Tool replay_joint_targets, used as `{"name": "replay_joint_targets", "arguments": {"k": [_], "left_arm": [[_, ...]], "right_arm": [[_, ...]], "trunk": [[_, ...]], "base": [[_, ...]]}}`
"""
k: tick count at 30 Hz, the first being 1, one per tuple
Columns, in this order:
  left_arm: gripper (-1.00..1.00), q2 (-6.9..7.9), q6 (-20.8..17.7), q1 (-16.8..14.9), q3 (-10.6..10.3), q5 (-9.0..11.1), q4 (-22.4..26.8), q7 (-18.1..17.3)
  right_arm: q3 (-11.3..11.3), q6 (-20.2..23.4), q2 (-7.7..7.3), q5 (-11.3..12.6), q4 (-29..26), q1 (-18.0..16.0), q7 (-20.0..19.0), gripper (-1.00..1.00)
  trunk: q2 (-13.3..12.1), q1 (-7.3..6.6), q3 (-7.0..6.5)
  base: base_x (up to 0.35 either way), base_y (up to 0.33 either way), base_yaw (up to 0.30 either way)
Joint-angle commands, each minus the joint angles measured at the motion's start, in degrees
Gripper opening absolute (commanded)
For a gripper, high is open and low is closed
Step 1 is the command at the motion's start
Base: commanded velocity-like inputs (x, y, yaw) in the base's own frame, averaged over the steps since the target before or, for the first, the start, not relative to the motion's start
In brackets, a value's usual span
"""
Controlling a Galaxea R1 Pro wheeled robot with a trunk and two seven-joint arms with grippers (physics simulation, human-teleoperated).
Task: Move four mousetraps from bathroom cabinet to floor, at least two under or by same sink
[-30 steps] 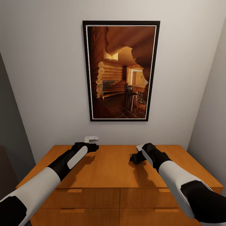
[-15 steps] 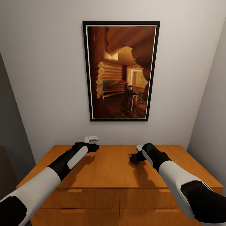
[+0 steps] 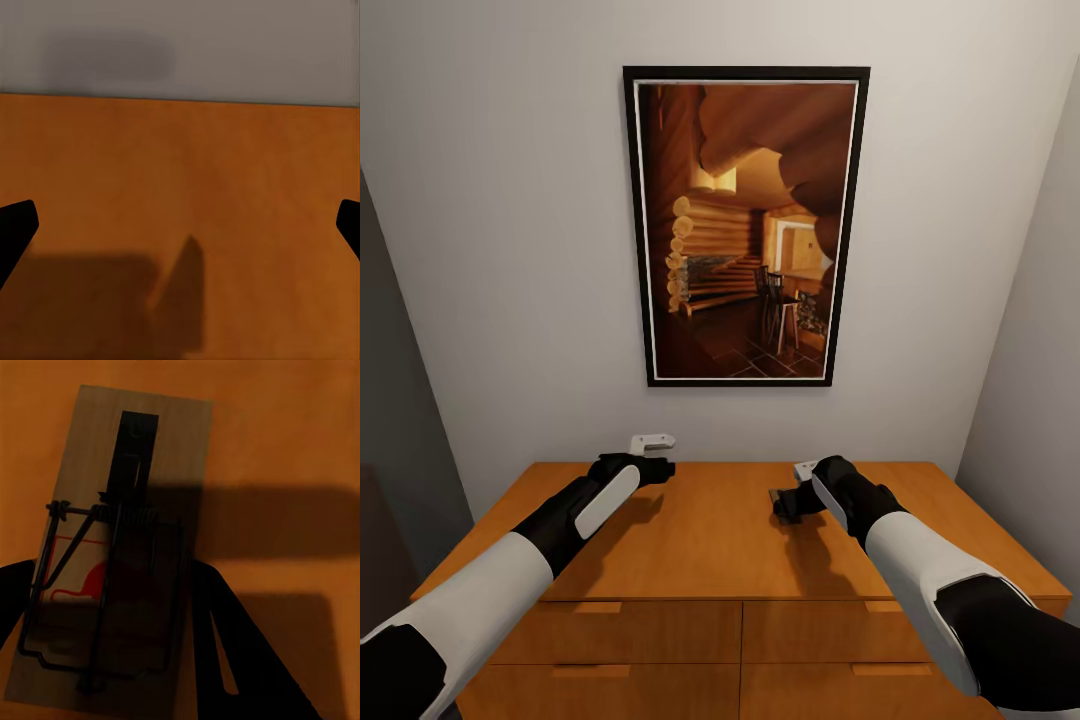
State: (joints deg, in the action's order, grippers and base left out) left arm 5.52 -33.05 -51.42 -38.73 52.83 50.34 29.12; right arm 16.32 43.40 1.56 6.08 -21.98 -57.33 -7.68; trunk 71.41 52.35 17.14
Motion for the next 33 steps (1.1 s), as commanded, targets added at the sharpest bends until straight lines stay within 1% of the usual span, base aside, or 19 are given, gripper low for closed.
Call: {"name": "replay_joint_targets", "arguments": {"k": [1, 33], "left_arm": [[1.00, 0.08, 0.01, -0.07, -0.27, 0.60, 0.11, 0.58], [1.00, 0.02, 0.01, -0.08, -0.29, 0.61, 0.11, 0.58]], "right_arm": [[0.64, 0.19, -0.06, -0.01, 0.09, 0.00, 0.30, -1.00], [0.56, 0.10, -0.06, -0.19, 0.09, 0.02, -0.04, -1.00]], "trunk": [[0.04, 0.01, 0.10], [0.04, 0.01, 0.10]], "base": [[0.000, 0.000, 0.000], [0.000, 0.000, 0.000]]}}
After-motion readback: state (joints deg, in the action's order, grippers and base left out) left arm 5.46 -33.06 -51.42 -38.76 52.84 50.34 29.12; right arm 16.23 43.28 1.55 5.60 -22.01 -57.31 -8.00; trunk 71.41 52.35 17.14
